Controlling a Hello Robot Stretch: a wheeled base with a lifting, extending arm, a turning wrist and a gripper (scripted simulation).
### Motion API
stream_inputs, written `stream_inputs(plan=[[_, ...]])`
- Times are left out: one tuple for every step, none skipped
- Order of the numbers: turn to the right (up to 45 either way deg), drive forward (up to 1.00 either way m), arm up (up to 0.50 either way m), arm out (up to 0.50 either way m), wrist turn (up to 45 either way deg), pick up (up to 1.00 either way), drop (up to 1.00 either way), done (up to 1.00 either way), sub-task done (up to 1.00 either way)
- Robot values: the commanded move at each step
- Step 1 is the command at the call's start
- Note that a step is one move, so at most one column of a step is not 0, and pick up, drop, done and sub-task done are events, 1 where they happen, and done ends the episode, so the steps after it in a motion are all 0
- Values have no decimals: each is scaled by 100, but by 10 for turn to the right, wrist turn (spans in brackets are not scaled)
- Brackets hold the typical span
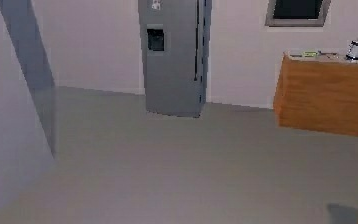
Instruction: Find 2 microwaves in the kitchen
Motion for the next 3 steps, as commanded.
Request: stream_inputs(plan=[[150, 0, 0, 0, 0, 0, 0, 0, 0], [0, 100, 0, 0, 0, 0, 0, 0, 0], [90, 0, 0, 0, 0, 0, 0, 0, 0]])
